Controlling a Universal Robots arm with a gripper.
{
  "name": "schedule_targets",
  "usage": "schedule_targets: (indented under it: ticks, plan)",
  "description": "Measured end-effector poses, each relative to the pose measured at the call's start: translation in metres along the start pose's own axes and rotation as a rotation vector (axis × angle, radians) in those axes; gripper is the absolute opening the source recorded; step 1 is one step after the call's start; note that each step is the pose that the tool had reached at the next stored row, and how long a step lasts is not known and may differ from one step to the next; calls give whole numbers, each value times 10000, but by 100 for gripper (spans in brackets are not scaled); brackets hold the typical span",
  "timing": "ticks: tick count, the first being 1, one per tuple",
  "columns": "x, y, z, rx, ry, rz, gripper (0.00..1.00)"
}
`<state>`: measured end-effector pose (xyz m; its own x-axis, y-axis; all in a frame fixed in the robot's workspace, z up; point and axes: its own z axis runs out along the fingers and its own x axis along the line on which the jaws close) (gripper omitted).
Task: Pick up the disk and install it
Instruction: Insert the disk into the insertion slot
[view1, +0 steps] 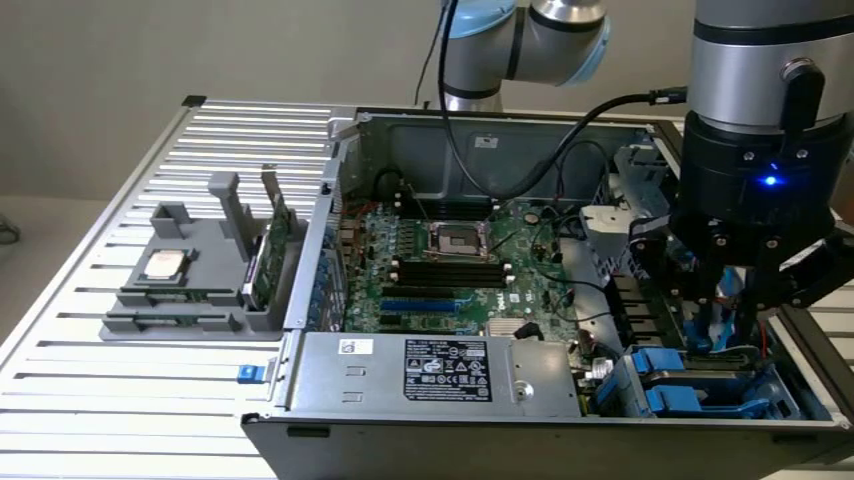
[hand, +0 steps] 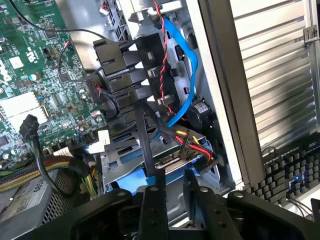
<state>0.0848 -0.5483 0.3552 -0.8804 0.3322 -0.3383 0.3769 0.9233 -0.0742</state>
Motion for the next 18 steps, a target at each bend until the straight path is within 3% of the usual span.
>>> schedule_targets:
  ticks: [2, 3, 5, 6, 7, 11, 14, 18]
  plan:
    - [0, 0, 0, 0, 0, 0, 36]
    - [0, 0, 0, -1, 1, 1, 48]
    - [-2, -6, 3, -25, 11, 8, 48]
    - [-3, -8, 3, -38, 16, 12, 55]
    - [-4, -10, 2, -47, 21, 16, 55]
    - [-34, -36, -55, -163, 87, 60, 55]
    - [-53, -53, -93, -278, 142, 123, 55]
    - [-65, -63, -105, -534, 257, 229, 55]
